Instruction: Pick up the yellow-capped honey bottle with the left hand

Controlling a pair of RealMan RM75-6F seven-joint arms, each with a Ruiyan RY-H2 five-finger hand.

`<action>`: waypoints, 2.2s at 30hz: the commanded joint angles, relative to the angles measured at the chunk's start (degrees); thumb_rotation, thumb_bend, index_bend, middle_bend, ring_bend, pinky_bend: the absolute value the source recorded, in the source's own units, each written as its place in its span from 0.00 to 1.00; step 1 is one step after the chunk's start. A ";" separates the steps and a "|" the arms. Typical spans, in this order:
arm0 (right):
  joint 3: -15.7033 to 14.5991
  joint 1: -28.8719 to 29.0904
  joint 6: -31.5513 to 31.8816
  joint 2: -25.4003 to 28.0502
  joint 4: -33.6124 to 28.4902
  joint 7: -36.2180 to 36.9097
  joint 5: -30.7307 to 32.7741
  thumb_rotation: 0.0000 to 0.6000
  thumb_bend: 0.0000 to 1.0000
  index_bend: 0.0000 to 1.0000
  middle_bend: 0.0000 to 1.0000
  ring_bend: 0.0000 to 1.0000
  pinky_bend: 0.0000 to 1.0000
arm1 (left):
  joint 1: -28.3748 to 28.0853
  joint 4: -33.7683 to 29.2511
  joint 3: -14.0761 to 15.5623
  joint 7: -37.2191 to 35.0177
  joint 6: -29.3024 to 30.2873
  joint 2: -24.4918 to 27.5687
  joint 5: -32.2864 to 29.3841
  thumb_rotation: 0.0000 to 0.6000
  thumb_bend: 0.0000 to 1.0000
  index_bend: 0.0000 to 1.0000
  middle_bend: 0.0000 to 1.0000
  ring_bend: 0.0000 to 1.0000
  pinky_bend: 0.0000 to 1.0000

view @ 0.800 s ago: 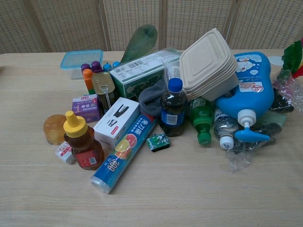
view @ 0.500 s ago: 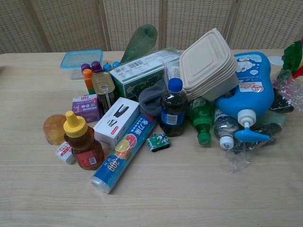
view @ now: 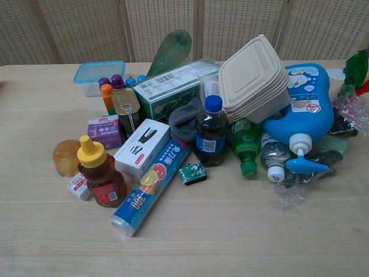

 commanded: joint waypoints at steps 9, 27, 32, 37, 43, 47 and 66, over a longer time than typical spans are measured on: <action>-0.20 -0.48 0.34 0.24 -0.25 0.09 -0.16 0.59 0.00 0.05 0.10 0.00 0.00 | -1.80 3.56 2.55 -5.55 -5.09 -3.97 2.71 0.00 0.11 0.00 0.00 0.00 0.00; -0.30 -0.96 0.88 1.26 -2.77 -1.76 -0.96 0.59 0.00 0.05 0.10 0.00 0.00 | -2.18 27.83 10.75 -12.34 -1.22 -28.88 17.18 0.31 0.11 0.00 0.00 0.00 0.00; -0.39 -1.28 0.98 1.71 -3.16 -1.88 -0.81 0.60 0.00 0.05 0.10 0.00 0.00 | -2.86 32.91 12.46 -15.01 0.10 -33.12 19.97 0.33 0.11 0.00 0.00 0.00 0.00; -0.50 -1.56 1.15 2.20 -3.64 -1.92 -0.96 0.59 0.00 0.05 0.10 0.00 0.00 | -3.41 36.71 13.27 -17.35 1.49 -36.27 21.36 0.33 0.11 0.00 0.00 0.00 0.00; -0.58 -2.03 1.65 2.73 -3.86 -1.62 -1.11 0.59 0.00 0.05 0.10 0.00 0.00 | -4.10 40.51 13.68 -16.70 2.09 -39.37 21.99 0.33 0.11 0.00 0.00 0.00 0.00; -0.65 -2.35 1.92 3.04 -3.83 -1.25 -1.15 0.59 0.00 0.05 0.10 0.00 0.00 | -4.24 43.94 13.74 -14.09 3.06 -41.67 22.52 0.35 0.11 0.00 0.00 0.00 0.00; -0.52 -2.78 1.98 3.88 -4.08 -0.32 -1.20 0.59 0.00 0.05 0.10 0.00 0.00 | -3.47 56.08 13.57 -18.95 11.28 -50.07 22.93 1.00 0.76 0.50 0.43 0.31 0.42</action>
